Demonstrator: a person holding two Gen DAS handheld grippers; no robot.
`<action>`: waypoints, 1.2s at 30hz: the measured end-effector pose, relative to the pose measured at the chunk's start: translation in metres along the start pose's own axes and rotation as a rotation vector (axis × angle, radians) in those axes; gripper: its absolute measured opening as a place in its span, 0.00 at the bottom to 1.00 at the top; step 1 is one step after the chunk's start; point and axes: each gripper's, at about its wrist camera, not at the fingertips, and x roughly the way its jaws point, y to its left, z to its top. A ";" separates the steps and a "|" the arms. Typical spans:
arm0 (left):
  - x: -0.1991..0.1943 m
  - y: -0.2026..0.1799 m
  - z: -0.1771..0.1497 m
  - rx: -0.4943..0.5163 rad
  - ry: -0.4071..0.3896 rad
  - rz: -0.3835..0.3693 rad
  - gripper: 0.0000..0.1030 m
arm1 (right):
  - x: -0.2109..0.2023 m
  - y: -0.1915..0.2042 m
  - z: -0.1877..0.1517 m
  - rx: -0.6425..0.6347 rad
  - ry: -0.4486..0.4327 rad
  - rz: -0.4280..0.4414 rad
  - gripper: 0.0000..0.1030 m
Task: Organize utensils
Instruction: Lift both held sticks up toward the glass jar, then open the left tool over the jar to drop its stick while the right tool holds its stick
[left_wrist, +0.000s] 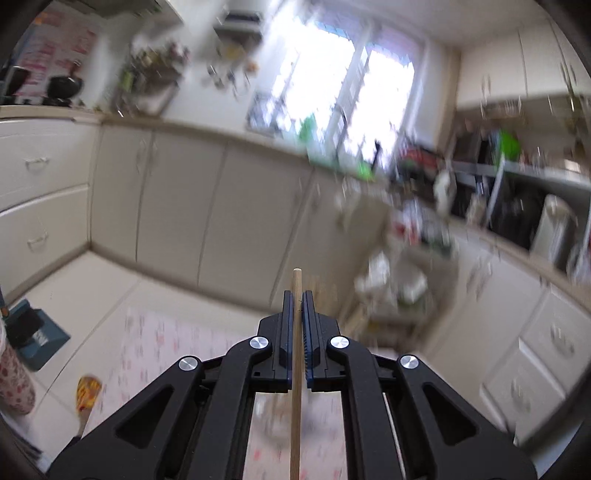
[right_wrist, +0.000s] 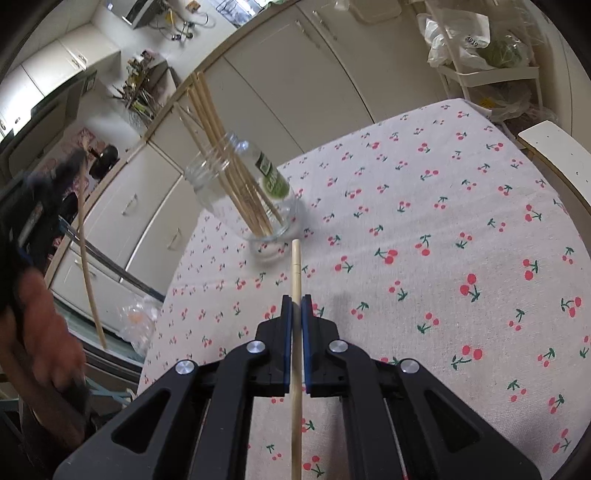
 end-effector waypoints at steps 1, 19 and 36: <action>0.002 -0.001 0.006 -0.009 -0.031 0.006 0.04 | -0.001 0.000 0.001 0.001 -0.013 -0.003 0.06; 0.079 -0.007 0.041 -0.114 -0.304 0.081 0.04 | -0.020 -0.007 0.009 0.031 -0.129 -0.004 0.06; 0.104 -0.016 -0.021 0.043 -0.246 0.111 0.04 | -0.025 -0.009 0.011 0.036 -0.165 -0.001 0.06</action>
